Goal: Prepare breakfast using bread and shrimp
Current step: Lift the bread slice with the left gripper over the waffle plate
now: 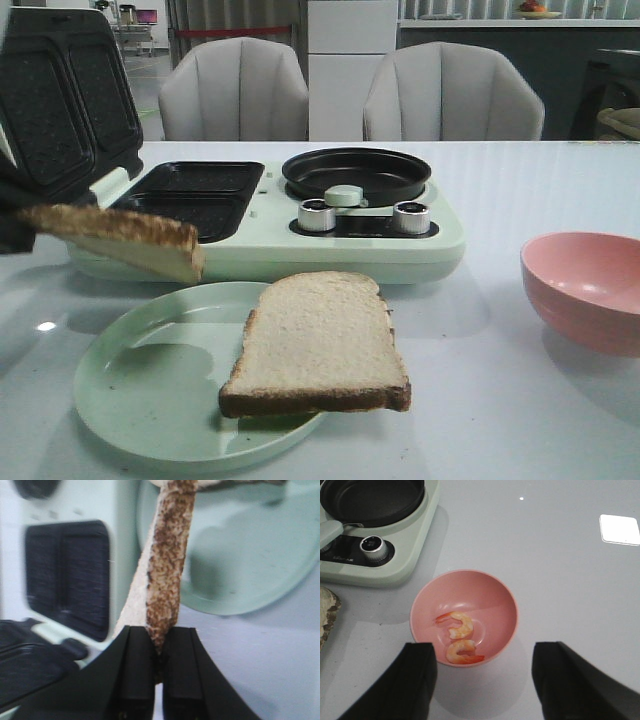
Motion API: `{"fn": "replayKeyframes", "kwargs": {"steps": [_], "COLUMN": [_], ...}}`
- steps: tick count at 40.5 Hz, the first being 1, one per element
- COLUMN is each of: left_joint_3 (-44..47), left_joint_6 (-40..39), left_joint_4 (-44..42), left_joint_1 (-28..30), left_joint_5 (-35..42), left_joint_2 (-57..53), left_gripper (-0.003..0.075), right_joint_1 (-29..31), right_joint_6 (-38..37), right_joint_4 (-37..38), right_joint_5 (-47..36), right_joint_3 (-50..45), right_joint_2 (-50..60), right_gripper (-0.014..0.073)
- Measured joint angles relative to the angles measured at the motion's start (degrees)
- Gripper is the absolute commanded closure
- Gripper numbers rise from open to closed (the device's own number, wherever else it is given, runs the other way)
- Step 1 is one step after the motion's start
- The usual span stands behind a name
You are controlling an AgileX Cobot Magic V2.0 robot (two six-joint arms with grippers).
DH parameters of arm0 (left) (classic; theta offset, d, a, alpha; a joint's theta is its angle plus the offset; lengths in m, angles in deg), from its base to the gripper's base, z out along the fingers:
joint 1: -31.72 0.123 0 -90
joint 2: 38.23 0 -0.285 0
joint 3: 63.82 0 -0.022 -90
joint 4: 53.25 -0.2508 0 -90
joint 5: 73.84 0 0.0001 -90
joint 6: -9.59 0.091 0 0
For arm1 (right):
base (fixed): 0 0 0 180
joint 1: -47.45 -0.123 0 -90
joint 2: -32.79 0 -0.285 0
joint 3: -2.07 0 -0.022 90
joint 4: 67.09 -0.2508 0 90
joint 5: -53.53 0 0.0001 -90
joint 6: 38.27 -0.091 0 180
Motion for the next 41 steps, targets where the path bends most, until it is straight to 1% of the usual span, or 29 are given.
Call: {"fn": "replayKeyframes", "kwargs": {"steps": [8,11,17,21,25,34,41], "left_joint_3": [0.00,-0.11,-2.69,-5.56,-8.70,-15.08,-20.99], "left_joint_6": [-0.10,-0.10,-0.10,-0.10,-0.10,-0.10,-0.10], "left_joint_4": [-8.07,-11.21,-13.38,-13.86,-14.07,-14.15,-12.03], "left_joint_1": [0.00,0.00,1.30,3.98,7.15,15.06,20.63], "left_joint_5": [4.50,5.69,6.37,7.33,9.94,20.06,28.53], "left_joint_2": [-6.62,-7.10,-5.48,-2.33,1.63,12.71,23.50], "left_gripper": [0.0619,0.0619,0.0619,0.0619,0.0619,0.0619,0.0619], "right_joint_1": [0.00,0.00,0.00,0.00,0.00,0.00,0.00], "right_joint_6": [0.00,0.00,0.00,0.00,0.00,0.00,0.00], "right_joint_4": [0.00,0.00,0.00,0.00,0.00,0.00,0.00], "right_joint_5": [0.00,0.00,0.00,0.00,0.00,0.00,0.00], "right_joint_3": [0.00,0.00,0.00,0.00,0.00,0.00,0.00], "right_joint_2": [0.00,0.00,0.00,0.00,0.00,0.00,0.00], "right_gripper": [0.0067,0.0067,0.0067,0.0067,0.0067,0.0067,0.0067]}}
